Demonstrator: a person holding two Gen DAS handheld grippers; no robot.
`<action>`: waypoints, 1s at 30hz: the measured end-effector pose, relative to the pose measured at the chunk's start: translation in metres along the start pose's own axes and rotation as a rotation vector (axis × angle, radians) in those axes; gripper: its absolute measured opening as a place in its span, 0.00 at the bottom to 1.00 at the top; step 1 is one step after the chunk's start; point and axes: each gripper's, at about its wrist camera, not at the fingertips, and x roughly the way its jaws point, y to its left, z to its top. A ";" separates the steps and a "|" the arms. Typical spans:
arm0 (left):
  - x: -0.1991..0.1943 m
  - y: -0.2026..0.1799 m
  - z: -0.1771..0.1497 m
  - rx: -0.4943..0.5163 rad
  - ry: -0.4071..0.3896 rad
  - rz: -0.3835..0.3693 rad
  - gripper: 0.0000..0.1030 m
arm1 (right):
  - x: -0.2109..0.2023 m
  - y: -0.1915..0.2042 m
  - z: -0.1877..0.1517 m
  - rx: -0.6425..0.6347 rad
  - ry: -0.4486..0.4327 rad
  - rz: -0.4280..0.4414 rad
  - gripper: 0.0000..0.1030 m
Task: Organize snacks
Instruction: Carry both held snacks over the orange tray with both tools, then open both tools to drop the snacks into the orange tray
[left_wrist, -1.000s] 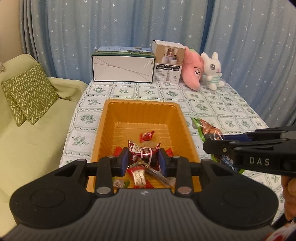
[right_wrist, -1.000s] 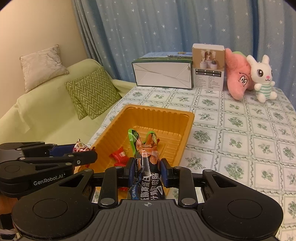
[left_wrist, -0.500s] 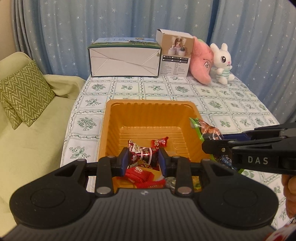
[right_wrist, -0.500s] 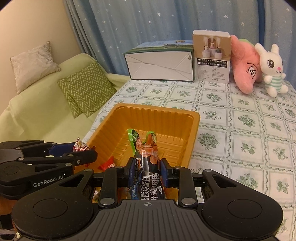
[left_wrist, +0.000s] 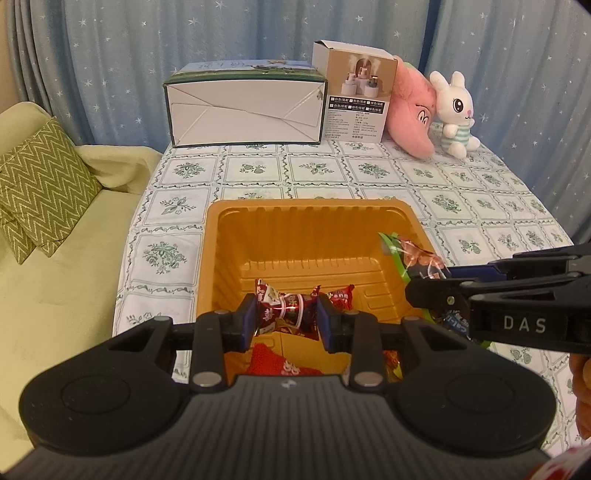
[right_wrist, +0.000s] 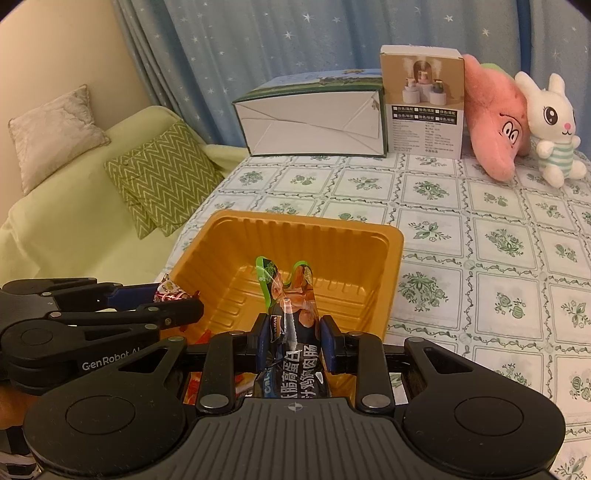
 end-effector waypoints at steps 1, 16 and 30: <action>0.003 0.000 0.001 0.001 0.002 -0.001 0.30 | 0.001 -0.002 0.001 0.005 -0.001 -0.001 0.28; 0.030 0.002 0.013 0.008 0.023 -0.004 0.39 | 0.006 -0.011 0.007 0.046 -0.016 -0.005 0.28; -0.003 0.015 -0.003 0.023 -0.034 0.048 0.61 | 0.008 -0.012 0.007 0.068 -0.011 0.005 0.28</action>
